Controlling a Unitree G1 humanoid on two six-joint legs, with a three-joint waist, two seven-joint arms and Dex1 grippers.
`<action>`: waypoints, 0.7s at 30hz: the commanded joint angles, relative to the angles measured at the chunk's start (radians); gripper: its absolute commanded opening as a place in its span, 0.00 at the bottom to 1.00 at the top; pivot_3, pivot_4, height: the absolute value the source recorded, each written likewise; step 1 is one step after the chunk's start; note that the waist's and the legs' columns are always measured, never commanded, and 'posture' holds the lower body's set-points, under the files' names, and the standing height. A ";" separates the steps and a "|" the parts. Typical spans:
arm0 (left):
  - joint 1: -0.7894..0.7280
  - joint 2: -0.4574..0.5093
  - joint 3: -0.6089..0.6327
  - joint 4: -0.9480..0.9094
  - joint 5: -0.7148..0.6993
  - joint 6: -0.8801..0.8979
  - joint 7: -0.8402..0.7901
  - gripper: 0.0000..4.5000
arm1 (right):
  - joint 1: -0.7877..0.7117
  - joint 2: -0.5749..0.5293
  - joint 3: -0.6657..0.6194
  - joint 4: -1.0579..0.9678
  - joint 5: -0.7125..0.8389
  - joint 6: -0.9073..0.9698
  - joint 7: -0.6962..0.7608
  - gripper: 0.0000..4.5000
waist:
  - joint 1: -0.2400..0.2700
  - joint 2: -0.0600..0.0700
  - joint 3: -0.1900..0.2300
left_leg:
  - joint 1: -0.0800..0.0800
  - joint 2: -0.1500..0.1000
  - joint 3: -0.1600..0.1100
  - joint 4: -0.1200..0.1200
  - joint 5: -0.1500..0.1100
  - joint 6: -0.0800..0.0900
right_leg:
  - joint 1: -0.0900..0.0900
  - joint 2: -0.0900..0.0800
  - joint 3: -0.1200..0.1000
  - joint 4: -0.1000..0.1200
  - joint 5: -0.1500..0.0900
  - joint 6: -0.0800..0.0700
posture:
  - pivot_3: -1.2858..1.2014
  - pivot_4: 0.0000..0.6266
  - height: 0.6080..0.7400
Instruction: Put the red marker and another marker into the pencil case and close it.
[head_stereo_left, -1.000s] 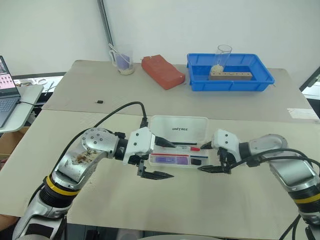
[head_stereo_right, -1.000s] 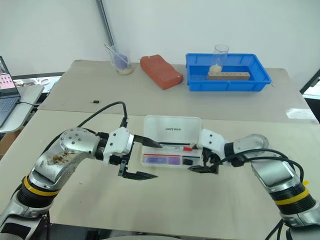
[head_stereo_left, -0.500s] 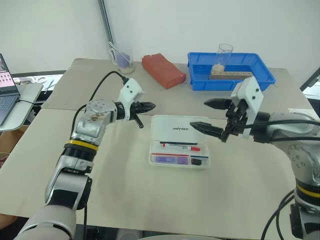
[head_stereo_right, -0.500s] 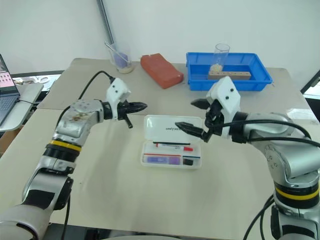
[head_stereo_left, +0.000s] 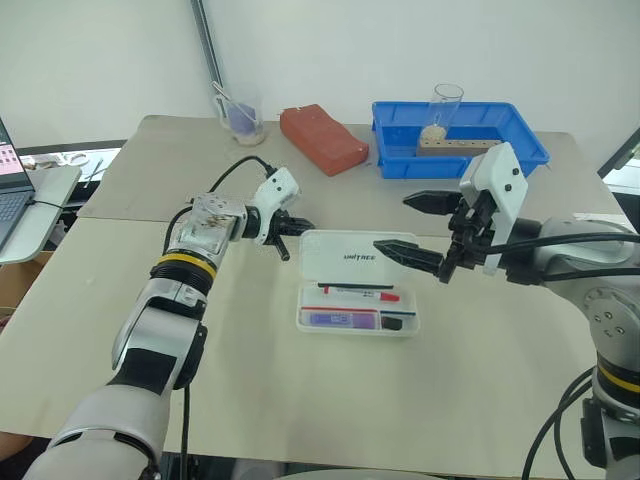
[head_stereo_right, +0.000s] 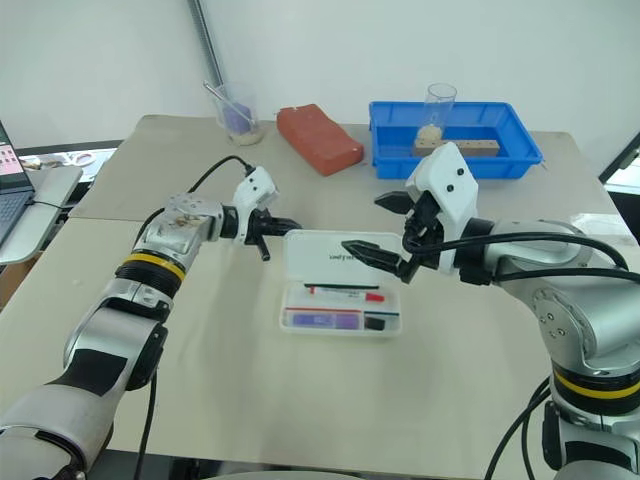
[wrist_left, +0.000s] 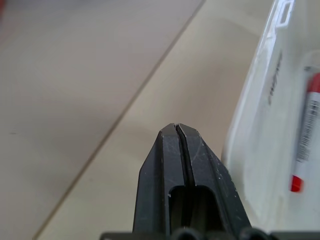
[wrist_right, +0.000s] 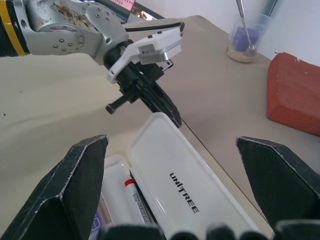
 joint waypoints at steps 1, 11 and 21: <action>-0.025 0.019 0.010 -0.114 -0.030 0.062 -0.070 0.01 | -0.005 -0.030 -0.041 -0.001 0.008 -0.015 0.000 1.00 | 0.001 0.000 0.000 | 0.000 0.000 0.000 0.000 0.000 0.000 | 0.000 0.000 0.000 0.000 0.000 0.000 | 0.52 0.24 1.00; 0.245 0.105 -0.142 -0.676 -0.032 0.111 -0.199 0.01 | 0.071 -0.239 -0.062 0.038 0.074 -0.011 0.199 1.00 | -0.002 0.003 -0.001 | 0.002 0.000 -0.001 -0.001 0.000 0.000 | 0.001 0.000 0.001 0.000 0.000 0.000 | 0.52 0.24 1.00; 0.339 0.101 -0.281 -0.675 0.147 -0.074 -0.073 0.01 | 0.194 -0.253 0.024 0.099 -0.056 -0.177 0.251 1.00 | 0.001 0.002 -0.001 | 0.001 -0.001 -0.002 0.002 0.001 0.001 | 0.003 -0.001 0.001 -0.001 0.000 0.000 | 0.52 0.24 1.00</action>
